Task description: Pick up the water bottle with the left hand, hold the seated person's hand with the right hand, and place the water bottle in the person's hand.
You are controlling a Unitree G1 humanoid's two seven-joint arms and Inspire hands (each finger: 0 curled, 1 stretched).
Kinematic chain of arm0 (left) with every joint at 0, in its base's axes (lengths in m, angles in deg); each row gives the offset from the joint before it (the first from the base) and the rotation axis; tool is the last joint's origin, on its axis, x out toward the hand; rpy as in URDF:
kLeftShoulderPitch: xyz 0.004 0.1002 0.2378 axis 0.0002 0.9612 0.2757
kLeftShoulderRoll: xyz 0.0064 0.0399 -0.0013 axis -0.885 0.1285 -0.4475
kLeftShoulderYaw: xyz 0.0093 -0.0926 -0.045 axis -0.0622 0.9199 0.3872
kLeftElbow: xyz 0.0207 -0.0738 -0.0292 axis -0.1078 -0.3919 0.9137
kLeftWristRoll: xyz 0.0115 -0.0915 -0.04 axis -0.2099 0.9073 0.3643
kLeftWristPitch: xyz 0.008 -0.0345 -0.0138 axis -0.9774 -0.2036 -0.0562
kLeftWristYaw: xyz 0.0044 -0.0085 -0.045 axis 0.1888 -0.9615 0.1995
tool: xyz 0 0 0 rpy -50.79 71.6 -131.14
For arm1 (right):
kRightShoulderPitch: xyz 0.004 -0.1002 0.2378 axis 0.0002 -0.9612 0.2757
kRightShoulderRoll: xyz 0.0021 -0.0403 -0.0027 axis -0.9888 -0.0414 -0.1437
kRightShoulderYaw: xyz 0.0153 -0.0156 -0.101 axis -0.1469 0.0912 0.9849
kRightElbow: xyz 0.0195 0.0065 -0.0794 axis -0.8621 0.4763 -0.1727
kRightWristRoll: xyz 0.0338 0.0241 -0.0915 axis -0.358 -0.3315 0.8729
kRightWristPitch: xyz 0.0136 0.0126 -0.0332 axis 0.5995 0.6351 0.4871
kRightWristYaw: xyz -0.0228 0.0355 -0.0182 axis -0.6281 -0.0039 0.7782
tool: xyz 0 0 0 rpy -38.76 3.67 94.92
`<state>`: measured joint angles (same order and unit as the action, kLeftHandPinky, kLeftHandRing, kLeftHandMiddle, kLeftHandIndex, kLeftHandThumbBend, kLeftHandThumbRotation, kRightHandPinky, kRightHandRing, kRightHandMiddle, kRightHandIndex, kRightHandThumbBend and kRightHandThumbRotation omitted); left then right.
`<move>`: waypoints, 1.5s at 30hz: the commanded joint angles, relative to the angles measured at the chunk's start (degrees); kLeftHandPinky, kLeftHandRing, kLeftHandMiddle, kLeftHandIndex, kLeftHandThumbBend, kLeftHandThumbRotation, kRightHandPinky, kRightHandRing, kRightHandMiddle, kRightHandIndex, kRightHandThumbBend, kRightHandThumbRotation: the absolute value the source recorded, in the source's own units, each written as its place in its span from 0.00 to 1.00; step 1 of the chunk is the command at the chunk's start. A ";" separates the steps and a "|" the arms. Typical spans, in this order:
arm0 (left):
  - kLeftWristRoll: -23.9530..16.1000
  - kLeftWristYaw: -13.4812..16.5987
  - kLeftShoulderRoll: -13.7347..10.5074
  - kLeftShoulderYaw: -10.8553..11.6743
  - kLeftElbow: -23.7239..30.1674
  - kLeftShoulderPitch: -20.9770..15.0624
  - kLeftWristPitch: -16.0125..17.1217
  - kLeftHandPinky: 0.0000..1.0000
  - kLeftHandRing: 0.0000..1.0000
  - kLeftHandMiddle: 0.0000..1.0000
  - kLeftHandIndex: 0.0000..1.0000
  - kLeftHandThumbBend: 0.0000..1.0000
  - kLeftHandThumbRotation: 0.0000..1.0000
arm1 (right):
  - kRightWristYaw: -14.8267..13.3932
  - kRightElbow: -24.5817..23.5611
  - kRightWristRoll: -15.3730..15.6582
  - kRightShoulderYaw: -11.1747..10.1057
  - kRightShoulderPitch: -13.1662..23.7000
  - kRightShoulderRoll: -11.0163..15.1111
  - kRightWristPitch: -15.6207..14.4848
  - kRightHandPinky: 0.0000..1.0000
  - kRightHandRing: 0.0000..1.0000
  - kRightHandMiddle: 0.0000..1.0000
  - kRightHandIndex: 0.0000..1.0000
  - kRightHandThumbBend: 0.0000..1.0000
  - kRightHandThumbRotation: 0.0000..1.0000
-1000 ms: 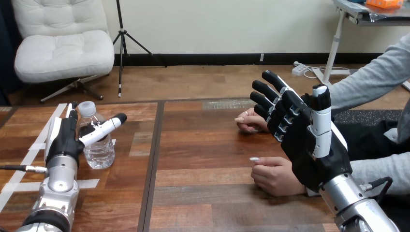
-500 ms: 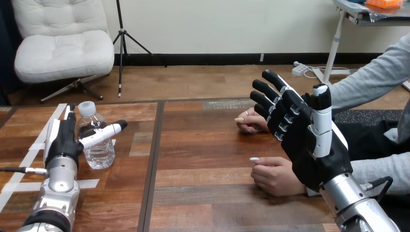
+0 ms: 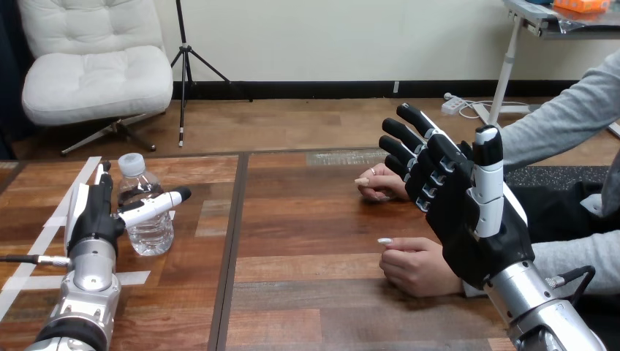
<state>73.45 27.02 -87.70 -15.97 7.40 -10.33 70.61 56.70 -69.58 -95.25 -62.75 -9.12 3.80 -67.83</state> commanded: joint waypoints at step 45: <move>2.58 0.38 0.84 0.71 1.62 -0.57 -3.08 0.58 0.70 0.79 0.93 1.00 0.25 | 1.40 -3.57 -1.80 -1.30 0.97 -0.15 0.90 1.00 0.96 0.94 0.95 0.96 1.00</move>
<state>75.31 27.19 -87.51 -15.71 7.41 -10.18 67.69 57.71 -70.64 -96.21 -63.50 -9.65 3.73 -67.83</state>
